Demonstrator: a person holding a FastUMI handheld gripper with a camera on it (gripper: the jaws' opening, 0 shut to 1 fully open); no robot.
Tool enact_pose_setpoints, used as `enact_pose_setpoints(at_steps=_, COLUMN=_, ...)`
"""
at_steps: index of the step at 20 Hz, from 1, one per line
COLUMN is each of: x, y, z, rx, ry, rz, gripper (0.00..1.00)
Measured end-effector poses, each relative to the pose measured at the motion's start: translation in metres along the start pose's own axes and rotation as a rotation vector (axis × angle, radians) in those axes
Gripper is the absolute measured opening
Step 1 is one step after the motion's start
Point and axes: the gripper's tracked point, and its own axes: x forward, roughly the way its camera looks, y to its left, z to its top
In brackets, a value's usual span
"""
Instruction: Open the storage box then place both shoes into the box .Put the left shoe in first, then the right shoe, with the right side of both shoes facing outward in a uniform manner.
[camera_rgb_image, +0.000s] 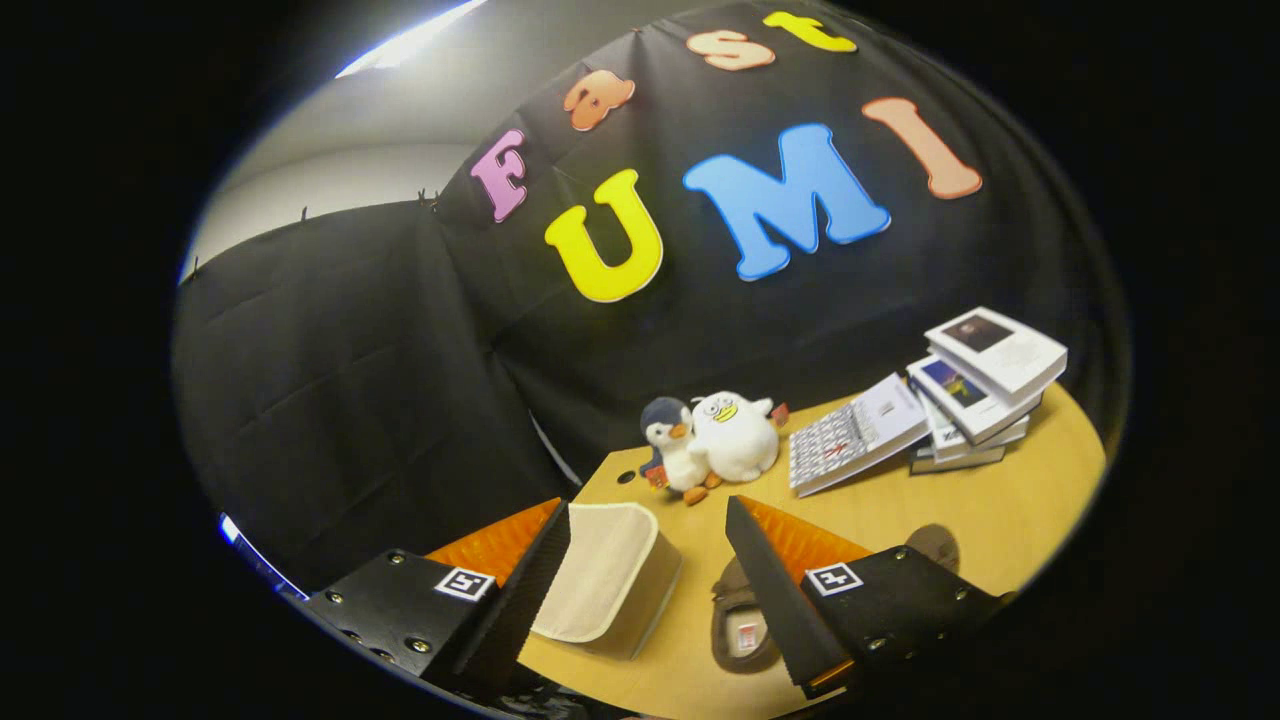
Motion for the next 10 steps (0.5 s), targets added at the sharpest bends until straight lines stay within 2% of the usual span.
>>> enact_pose_setpoints(at_steps=5, x=0.040, y=0.008, z=-0.063, rx=0.204, ry=0.181, rz=0.101, gripper=0.97)
enact_pose_setpoints(at_steps=10, x=0.078, y=0.012, z=-0.121, rx=0.345, ry=0.337, rz=0.177, gripper=0.97)
